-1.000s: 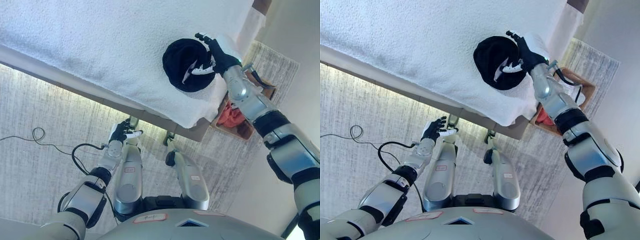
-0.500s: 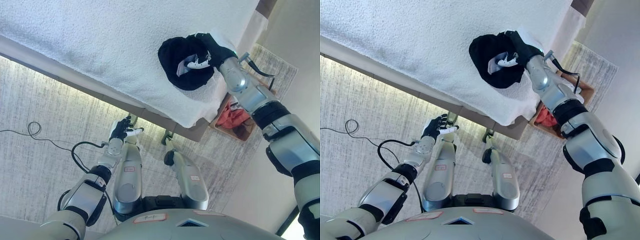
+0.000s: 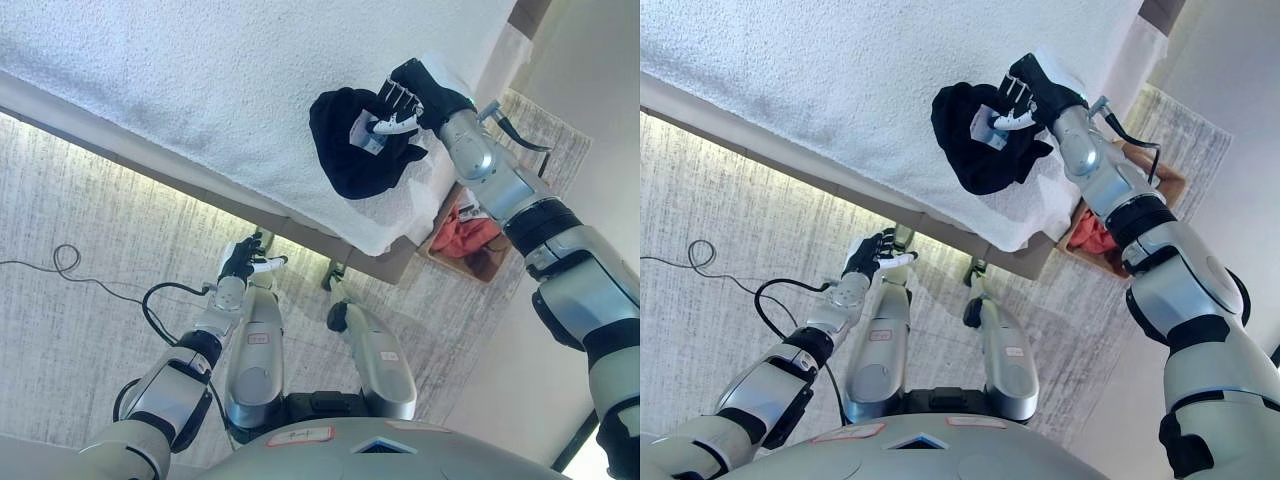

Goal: Put the clothes on the bed into the basket.

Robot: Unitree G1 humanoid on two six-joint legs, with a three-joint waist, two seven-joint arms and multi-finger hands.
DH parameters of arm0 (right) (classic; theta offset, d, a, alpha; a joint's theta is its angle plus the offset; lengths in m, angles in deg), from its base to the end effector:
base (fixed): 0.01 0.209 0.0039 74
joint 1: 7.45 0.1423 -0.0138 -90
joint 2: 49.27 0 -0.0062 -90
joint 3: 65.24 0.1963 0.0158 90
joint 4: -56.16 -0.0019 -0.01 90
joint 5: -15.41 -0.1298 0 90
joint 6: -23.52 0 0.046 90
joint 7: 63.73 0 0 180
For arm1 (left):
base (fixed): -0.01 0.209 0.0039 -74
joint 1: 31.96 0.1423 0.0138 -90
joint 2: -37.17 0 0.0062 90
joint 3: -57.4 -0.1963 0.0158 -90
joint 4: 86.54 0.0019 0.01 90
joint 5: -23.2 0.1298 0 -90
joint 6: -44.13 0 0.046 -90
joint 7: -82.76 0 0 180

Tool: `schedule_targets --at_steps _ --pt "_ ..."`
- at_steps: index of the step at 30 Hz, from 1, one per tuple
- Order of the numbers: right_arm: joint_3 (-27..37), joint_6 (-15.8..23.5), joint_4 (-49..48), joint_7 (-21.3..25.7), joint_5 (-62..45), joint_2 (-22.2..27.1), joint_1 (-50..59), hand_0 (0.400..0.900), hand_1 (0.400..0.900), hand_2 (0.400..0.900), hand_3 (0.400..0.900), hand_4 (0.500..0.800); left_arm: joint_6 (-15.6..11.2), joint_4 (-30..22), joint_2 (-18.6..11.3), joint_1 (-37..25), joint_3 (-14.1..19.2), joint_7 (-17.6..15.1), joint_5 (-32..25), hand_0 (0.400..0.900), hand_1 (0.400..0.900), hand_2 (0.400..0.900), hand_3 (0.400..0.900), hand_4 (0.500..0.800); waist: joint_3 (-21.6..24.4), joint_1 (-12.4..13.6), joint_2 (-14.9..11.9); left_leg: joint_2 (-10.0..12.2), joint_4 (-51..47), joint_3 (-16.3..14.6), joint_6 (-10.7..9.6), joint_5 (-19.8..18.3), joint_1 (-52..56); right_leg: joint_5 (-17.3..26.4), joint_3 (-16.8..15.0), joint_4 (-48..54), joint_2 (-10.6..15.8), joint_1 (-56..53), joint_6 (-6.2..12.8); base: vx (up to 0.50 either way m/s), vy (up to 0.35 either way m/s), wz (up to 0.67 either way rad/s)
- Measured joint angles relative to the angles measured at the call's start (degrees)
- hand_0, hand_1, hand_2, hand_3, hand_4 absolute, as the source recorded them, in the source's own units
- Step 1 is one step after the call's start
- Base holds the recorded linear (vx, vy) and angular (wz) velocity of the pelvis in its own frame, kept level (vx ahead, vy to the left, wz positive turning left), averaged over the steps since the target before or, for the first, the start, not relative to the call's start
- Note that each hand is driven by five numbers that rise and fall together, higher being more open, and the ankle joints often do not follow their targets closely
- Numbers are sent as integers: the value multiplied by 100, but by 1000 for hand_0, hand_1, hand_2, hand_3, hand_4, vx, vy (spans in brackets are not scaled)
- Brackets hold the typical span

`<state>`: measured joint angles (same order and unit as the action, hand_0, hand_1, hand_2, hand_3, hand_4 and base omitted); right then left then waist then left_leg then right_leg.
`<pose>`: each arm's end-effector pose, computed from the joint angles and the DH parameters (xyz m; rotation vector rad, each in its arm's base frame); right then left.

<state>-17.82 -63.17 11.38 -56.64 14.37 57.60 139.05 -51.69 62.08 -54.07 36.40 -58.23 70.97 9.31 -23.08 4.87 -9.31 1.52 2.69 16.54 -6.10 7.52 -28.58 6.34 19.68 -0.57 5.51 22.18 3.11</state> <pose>0.3512 -0.1813 0.1469 -0.9910 -0.1542 0.1777 0.2251 0.1936 -0.0510 0.3946 0.5658 0.0230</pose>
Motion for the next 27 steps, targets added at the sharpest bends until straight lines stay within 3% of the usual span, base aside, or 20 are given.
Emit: schedule_targets --at_steps 3,7,12,19,27 --pt "122 0 -15 10 -143 -20 -94 400 400 400 400 500 1 -1 -20 12 28 -3 -3 900 900 900 900 800 0 -8 0 -1 -1 -5 0 0 58 0 -5 -8 5 -44 0 16 10 -9" --pt "769 9 -172 39 -279 -120 -683 400 400 400 400 500 2 -13 -38 83 166 1 -6 900 900 900 900 800 0 2 0 -2 -57 -39 1 -1 325 -1 -66 -6 18 -279 1 15 8 -10" --pt "2014 113 -850 242 -495 -265 -2094 400 400 400 400 500 8 -248 -147 437 481 13 3 900 900 900 900 800 38 -86 -9 -7 -259 -248 75 -57 906 -18 -251 35 71 -709 24 79 40 -21" --pt "3483 93 -1197 370 -526 -349 -4053 400 400 400 400 500 79 -672 -192 1231 811 229 30 900 900 900 900 800 858 -502 122 -16 -743 -545 234 -99 1643 -23 -456 380 122 -1271 93 77 24 -20" --pt "4535 58 -1156 415 -615 -282 -4975 400 400 400 400 500 85 -1040 -103 1661 1245 463 27 900 900 900 900 800 1440 -903 482 28 -750 -991 277 -279 2348 1 -856 556 79 -1828 129 47 -24 -32"
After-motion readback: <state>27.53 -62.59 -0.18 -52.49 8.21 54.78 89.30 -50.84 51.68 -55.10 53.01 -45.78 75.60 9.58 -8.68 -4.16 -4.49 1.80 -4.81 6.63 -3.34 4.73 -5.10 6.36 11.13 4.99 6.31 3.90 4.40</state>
